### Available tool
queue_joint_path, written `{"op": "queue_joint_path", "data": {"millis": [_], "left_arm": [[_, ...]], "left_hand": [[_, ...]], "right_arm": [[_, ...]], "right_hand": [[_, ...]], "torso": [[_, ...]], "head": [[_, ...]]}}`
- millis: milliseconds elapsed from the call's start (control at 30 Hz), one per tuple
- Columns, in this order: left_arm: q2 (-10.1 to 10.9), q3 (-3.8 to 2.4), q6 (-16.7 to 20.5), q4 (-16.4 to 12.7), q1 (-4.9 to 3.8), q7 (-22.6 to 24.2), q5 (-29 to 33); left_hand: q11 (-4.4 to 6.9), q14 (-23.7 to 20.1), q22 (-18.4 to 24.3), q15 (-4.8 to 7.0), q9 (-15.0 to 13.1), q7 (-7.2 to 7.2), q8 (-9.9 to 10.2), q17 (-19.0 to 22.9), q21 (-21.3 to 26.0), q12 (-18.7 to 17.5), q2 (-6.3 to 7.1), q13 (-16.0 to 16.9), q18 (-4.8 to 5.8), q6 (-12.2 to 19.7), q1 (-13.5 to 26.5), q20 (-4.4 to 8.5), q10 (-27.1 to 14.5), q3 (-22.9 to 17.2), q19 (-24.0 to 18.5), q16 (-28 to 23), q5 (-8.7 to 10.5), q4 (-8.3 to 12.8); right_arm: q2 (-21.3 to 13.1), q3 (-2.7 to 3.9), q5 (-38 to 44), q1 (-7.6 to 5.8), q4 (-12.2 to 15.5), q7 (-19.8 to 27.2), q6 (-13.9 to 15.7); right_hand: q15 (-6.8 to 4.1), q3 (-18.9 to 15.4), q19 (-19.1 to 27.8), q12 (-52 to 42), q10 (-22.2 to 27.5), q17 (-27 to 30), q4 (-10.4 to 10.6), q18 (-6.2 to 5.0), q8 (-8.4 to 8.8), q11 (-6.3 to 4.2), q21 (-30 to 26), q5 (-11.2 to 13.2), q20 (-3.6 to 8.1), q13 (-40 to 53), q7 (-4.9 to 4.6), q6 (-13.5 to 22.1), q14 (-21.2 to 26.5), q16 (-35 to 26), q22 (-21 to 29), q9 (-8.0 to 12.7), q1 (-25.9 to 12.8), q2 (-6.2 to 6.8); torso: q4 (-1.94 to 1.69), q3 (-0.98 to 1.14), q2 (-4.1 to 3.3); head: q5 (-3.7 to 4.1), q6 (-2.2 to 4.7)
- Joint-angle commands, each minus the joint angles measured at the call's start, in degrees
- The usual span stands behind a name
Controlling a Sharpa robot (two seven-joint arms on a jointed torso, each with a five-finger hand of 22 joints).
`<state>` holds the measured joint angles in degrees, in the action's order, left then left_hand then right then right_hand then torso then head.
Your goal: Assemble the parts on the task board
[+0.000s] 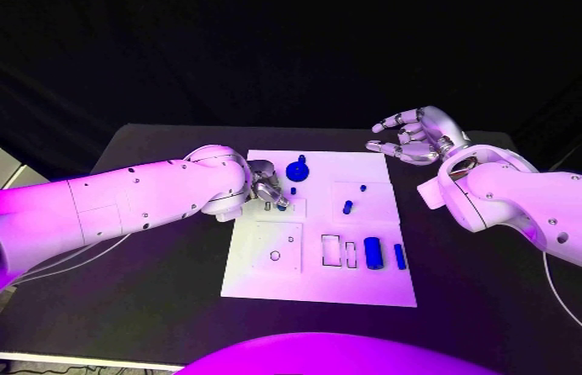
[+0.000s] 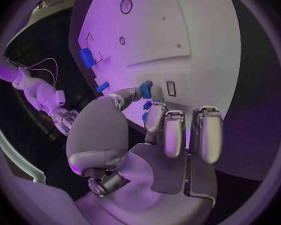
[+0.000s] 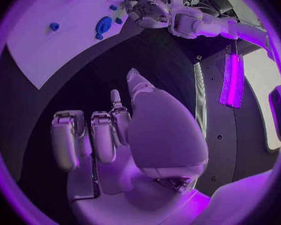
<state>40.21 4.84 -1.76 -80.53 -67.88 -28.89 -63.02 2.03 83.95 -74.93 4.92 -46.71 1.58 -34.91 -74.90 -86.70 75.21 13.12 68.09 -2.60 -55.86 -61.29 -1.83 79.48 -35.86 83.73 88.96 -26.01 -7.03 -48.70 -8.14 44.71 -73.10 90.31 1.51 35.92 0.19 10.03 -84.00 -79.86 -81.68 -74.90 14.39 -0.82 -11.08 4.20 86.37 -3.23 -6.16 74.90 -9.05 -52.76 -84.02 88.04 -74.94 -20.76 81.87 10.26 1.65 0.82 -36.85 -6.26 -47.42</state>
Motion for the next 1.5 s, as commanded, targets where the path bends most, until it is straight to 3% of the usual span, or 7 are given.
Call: {"op": "queue_joint_path", "data": {"millis": [33, 300, 700, 767, 900, 933, 1500], "left_arm": [[0.0, 0.26, -1.2, 0.1, 0.34, -0.4, -0.7], [0.0, 0.25, -0.6, 0.1, 0.34, -0.3, -0.9], [-0.1, 0.25, -0.3, 0.1, 0.34, -0.3, -0.6], [-0.1, 0.25, -0.3, 0.1, 0.34, -0.3, -0.6], [0.0, 0.24, -0.3, 0.1, 0.34, -0.3, -0.5], [0.0, 0.24, -0.2, 0.1, 0.34, -0.3, -0.5], [0.7, -0.57, 0.6, -0.4, 0.34, -0.2, -0.3]], "left_hand": [[0.42, 5.6, -6.6, 0.35, 0.1, -0.23, 0.5, -13.7, 0.1, 0.1, -0.74, 0.1, 0.60, 0.1, -3.6, 0.44, 0.1, -1.3, -0.1, 0.4, -0.73, 1.4], [0.12, 5.7, -6.7, 0.13, -0.3, 0.16, 0.4, -13.8, 0.1, 0.0, -0.35, 0.4, 0.63, 0.3, -4.8, 0.30, 0.4, -3.9, 0.0, 0.4, -0.82, 2.1], [0.19, 5.6, -6.7, 0.14, -0.4, -0.05, 0.4, -13.7, 0.2, 0.0, 0.67, 0.6, 0.61, -0.8, -0.5, 0.25, 0.5, 0.8, 0.0, 0.4, 0.23, -2.1], [0.05, 5.6, -6.7, 0.02, -0.3, 0.14, 0.5, -13.7, 0.2, -0.1, 1.66, 0.7, 0.62, -1.2, 2.1, 0.22, 0.4, 4.6, 0.0, 0.4, 1.04, -4.7], [-0.01, 5.6, -6.8, -0.02, -0.1, 0.19, 1.1, -13.6, 0.2, -0.2, 1.58, 0.7, 0.63, -1.4, 2.0, 0.16, 0.3, 9.9, 0.1, 0.3, 8.77, -8.4], [-0.04, 5.6, -6.8, -0.03, 0.0, 0.22, 1.1, -13.6, 0.3, -0.2, 1.47, 0.8, 0.62, -1.4, 2.0, 0.15, 0.3, 10.6, 0.1, 0.3, 9.28, -9.1], [-0.12, 5.6, -6.8, -0.11, 0.1, 0.30, 1.5, -13.6, 0.3, -0.3, -0.11, 0.9, 0.62, -1.6, 2.8, 0.06, 0.2, 14.7, 0.1, 0.3, 11.80, -9.8]], "right_arm": [[0.0, 0.02, 0.2, 0.03, 0.1, 0.4, -0.6], [0.0, 0.02, 0.2, 0.03, 0.1, 0.4, -0.6], [0.0, 0.02, 0.2, 0.03, 0.1, 0.4, -0.5], [0.0, 0.02, 0.2, 0.03, 0.1, 0.4, -0.5], [-0.1, 0.02, 0.2, 0.03, 0.1, 0.4, -0.5], [-0.1, 0.02, 0.2, 0.03, 0.1, 0.4, -0.4], [-0.3, 0.02, 0.2, 0.04, 0.2, 0.3, -0.3]], "right_hand": [[-0.11, 0.0, -3.8, 0.3, 0.3, -9.1, 0.4, -0.17, -0.34, 0.05, -0.2, -0.2, 0.02, 6.8, 0.08, 0.5, -4.5, -0.3, -12.8, 0.0, -0.6, 0.01], [-0.11, 0.0, -3.8, 0.3, 0.3, -9.1, 0.4, -0.17, -0.34, 0.05, -0.2, -0.2, 0.02, 6.8, 0.08, 0.5, -4.5, -0.3, -12.8, 0.0, -0.6, 0.01], [-0.12, -0.2, -3.8, 0.3, 0.4, -8.9, 0.7, -0.20, -0.45, 0.04, -0.3, -0.2, 0.03, 6.8, 0.10, 0.6, -4.5, -0.3, -12.8, 0.0, -0.9, -0.07], [-0.13, -0.3, -3.7, 0.4, 0.4, -8.8, 0.9, -0.22, -0.51, 0.04, -0.4, -0.2, 0.03, 6.7, 0.10, 0.6, -4.4, -0.4, -12.7, 0.0, -1.1, -0.08], [-0.13, -0.4, -3.7, 0.4, 0.4, -8.7, 1.1, -0.24, -0.57, 0.04, -0.5, -0.2, 0.04, 6.7, 0.11, 0.7, -4.4, -0.4, -12.7, 0.0, -1.3, -0.07], [-0.13, -0.4, -3.7, 0.4, 0.4, -8.7, 1.1, -0.24, -0.57, 0.04, -0.5, -0.2, 0.04, 6.7, 0.11, 0.7, -4.4, -0.4, -12.7, 0.0, -1.3, -0.07], [-0.14, -0.5, -3.5, 0.6, 0.6, -8.3, 1.3, -0.33, -0.64, 0.03, -0.8, -0.2, 0.05, 6.5, 0.11, 0.7, -4.3, -0.6, -12.5, 0.0, -1.6, -0.03]], "torso": [[-0.01, 0.00, 0.00], [0.02, 0.02, -0.02], [0.06, 0.07, 0.01], [0.07, 0.09, 0.02], [0.06, 0.07, -0.01], [0.05, 0.06, -0.01], [0.01, -0.01, 0.01]], "head": [[-0.08, -0.03], [-0.13, -0.02], [-0.14, 0.04], [-0.17, 0.02], [-0.09, 0.12], [-0.05, 0.15], [0.02, 0.42]]}}
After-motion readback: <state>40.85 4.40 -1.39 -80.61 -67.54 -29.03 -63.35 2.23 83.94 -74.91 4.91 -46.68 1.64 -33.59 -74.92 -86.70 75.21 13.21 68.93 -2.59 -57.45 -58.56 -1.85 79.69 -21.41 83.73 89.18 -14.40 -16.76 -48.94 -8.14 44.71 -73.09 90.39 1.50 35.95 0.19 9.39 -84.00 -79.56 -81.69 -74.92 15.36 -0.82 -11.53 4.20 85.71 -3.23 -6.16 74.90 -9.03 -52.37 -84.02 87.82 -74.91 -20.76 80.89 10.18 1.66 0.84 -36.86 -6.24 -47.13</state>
